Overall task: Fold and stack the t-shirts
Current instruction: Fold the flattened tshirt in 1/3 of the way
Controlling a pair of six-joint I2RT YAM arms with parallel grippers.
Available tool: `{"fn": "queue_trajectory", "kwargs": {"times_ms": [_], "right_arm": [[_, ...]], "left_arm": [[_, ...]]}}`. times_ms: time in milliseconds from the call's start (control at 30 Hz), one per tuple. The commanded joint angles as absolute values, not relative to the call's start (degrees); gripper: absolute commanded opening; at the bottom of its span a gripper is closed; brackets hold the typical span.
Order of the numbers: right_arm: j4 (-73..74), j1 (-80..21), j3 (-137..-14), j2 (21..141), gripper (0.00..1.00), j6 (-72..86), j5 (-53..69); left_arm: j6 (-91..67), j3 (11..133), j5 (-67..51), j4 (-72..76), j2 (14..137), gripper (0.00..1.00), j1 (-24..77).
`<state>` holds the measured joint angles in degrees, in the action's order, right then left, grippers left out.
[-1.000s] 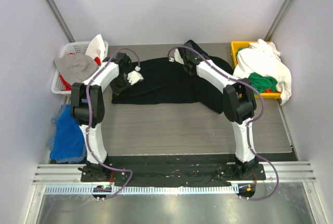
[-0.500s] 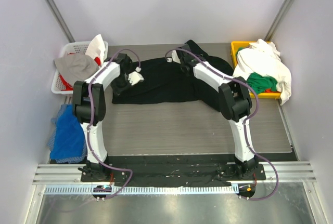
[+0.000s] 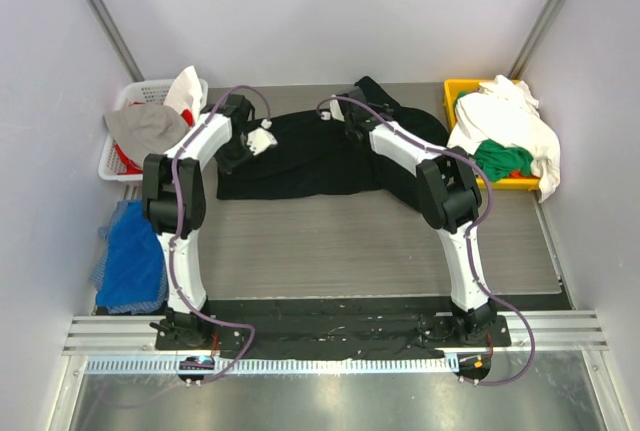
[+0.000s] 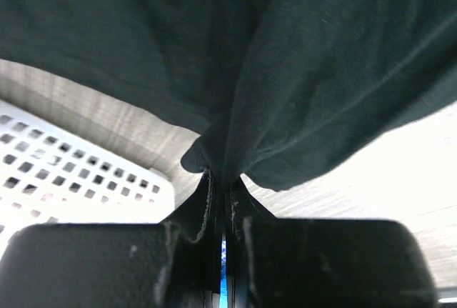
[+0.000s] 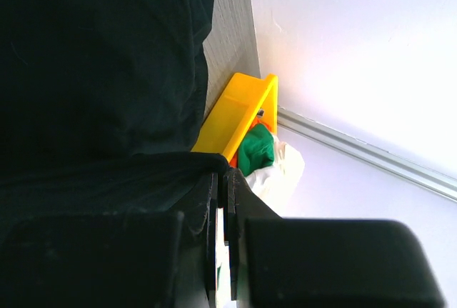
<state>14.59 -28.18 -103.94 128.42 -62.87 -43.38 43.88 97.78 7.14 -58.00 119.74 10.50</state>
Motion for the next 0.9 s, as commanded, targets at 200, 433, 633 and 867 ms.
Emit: {"fn": "queue_trajectory", "kwargs": {"times_ms": [200,433,633,867], "right_arm": [[10.7,-28.4,-102.3,128.1,0.01,-63.7,-45.8],[10.6,-28.3,-101.2,128.1,0.01,-63.2,-45.4],[10.5,-28.3,-100.5,128.2,0.01,-62.8,-45.4],[10.4,-28.3,-99.7,127.8,0.01,-62.1,-45.2]], "left_arm": [[43.2,102.7,10.5,-54.7,122.0,0.1,10.4],[41.1,101.9,10.1,-49.1,120.6,0.3,10.0],[38.9,95.7,12.0,-38.1,116.5,0.38,9.8],[35.8,90.2,15.7,-27.2,112.8,0.4,9.2]]}}
